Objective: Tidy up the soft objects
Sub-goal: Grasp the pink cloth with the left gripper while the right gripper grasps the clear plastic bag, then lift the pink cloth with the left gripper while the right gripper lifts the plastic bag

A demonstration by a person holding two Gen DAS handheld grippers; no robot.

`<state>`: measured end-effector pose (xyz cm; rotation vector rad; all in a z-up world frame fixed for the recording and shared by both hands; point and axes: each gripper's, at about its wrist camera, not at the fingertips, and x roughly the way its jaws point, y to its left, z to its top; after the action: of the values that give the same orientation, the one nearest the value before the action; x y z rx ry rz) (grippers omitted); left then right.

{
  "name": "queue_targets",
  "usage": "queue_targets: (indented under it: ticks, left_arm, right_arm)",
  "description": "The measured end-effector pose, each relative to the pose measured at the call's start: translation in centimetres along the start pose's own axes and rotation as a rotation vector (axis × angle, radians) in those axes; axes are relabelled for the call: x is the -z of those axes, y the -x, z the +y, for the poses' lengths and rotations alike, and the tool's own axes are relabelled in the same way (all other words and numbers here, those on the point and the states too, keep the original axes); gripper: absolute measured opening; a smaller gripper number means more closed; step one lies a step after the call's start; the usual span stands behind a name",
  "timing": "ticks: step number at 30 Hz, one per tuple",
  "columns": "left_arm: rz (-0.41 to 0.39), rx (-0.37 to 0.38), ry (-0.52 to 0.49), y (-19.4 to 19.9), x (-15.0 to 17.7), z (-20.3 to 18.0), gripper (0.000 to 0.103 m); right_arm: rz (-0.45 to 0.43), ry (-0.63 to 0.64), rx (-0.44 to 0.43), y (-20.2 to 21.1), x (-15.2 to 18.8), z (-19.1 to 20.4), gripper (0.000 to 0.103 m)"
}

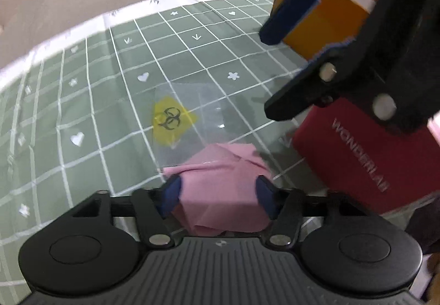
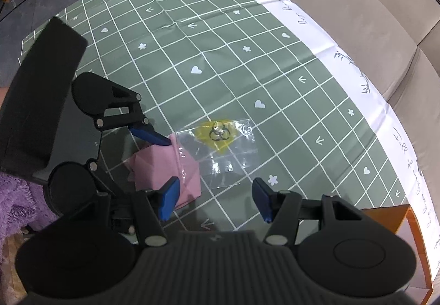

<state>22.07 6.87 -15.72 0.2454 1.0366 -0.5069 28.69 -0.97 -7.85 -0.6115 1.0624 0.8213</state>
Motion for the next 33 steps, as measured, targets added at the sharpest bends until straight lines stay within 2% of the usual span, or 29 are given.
queue_targets:
  ticks: [2, 3, 4, 6, 7, 10, 15, 18, 19, 24, 28, 29, 31, 33]
  left_arm:
    - [-0.007, -0.016, -0.020, 0.2, 0.2, -0.2, 0.056]
    - [-0.010, -0.020, -0.016, 0.2, 0.2, -0.2, 0.046]
    - [-0.014, -0.026, -0.016, 0.3, 0.2, -0.1, 0.027]
    - [-0.027, -0.025, -0.024, 0.3, 0.1, -0.1, 0.020]
    - [-0.028, -0.027, -0.025, 0.4, 0.1, -0.1, 0.012]
    - [-0.030, -0.021, -0.028, 0.6, 0.1, 0.0, 0.006]
    - [-0.044, -0.054, -0.005, 2.0, 0.3, 1.0, 0.004]
    - [-0.042, -0.074, -0.001, 3.1, 0.4, 2.2, 0.004]
    - [-0.041, -0.078, -0.004, 3.4, 0.5, 2.6, 0.004]
    - [-0.016, -0.091, -0.018, 4.4, 1.0, 4.8, 0.004]
    - [0.013, -0.116, -0.010, 4.5, 1.4, 6.3, 0.004]
    - [0.016, -0.114, -0.007, 4.5, 1.5, 6.4, 0.004]
    - [0.014, -0.115, 0.000, 4.6, 1.8, 6.7, 0.004]
    - [0.010, -0.110, 0.015, 4.5, 2.0, 7.1, 0.004]
  right_arm:
    - [0.004, 0.006, 0.000, -0.3, -0.1, 0.1, 0.058]
    - [0.007, 0.008, 0.000, -0.4, -0.1, 0.1, 0.058]
    - [0.009, 0.009, 0.001, -0.5, -0.1, 0.1, 0.058]
    - [0.018, 0.004, 0.005, -0.9, -0.3, 0.1, 0.058]
    - [0.022, 0.000, 0.006, -1.1, -0.3, 0.0, 0.058]
    - [0.036, -0.013, 0.005, -1.6, -0.6, -0.3, 0.058]
    - [0.055, 0.010, 0.010, -2.5, -1.8, -0.6, 0.059]
    - [0.056, 0.010, -0.011, -3.1, -2.8, -0.8, 0.071]
    - [0.058, 0.036, -0.023, -3.4, -3.3, -0.6, 0.071]
    - [0.077, 0.267, -0.066, -5.5, -4.9, 0.9, 0.071]
    - [0.130, 0.464, -0.097, -7.7, -6.3, 1.9, 0.071]
    - [0.133, 0.500, -0.100, -8.2, -6.6, 2.1, 0.072]
    - [0.144, 0.557, -0.103, -9.3, -7.2, 2.2, 0.085]
    - [0.148, 0.595, -0.108, -10.3, -7.8, 2.2, 0.086]
